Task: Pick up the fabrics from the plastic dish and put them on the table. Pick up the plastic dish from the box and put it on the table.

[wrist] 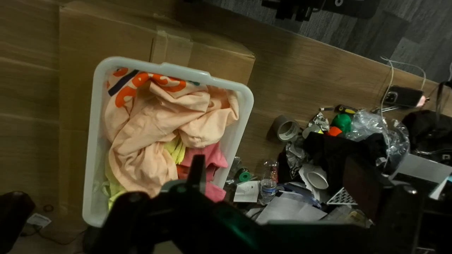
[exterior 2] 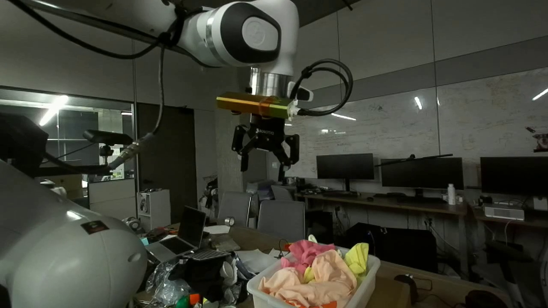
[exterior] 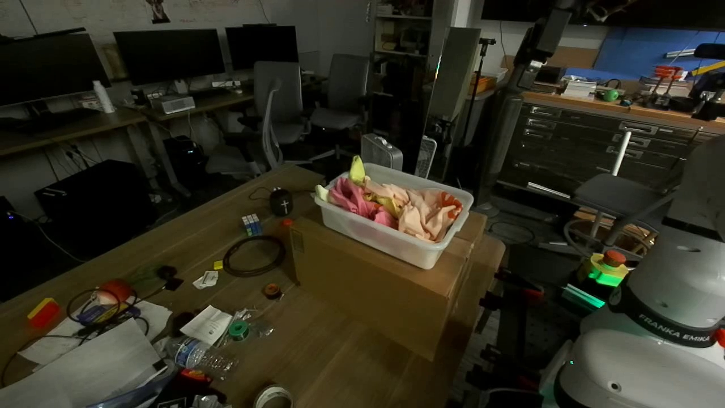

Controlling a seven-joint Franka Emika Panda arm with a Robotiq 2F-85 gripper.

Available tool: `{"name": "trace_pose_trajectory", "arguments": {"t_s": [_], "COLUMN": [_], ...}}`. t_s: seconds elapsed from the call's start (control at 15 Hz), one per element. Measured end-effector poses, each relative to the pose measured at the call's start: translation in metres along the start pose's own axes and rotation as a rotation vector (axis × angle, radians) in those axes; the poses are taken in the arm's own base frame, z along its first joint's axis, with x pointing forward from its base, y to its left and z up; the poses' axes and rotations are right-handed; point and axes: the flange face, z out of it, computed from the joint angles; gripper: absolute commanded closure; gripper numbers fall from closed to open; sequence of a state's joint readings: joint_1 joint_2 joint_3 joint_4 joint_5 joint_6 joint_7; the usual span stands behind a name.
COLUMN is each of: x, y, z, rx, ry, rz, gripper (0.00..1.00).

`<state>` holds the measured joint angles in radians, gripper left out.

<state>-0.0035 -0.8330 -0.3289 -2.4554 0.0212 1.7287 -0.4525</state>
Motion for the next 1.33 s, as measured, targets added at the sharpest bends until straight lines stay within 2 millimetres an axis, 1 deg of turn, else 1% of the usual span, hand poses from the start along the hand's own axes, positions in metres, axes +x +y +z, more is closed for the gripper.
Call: {"name": "trace_pose_trajectory", "arguments": {"t_s": [0.13,0.33,0.53,0.73,0.93,1.33], "x": [0.018,0.052,0.083,0.109,0.131,0.161], "y": [-0.006,-0.011,-0.005,0.009,0.025,0.064], "z": [0.001,0.005,0.021,0.044,0.069,0.12], "rx": [-0.036,-0.099,-0.137,-0.165,-0.184,-0.222], "ry": [0.042,0.119,0.155,0.162,0.152,0.095], "rz": [-0.038,-0.076,-0.083,-0.068,-0.042,0.048], "gripper": [0.0,0.0,0.0,0.0,0.0,0.0]}}
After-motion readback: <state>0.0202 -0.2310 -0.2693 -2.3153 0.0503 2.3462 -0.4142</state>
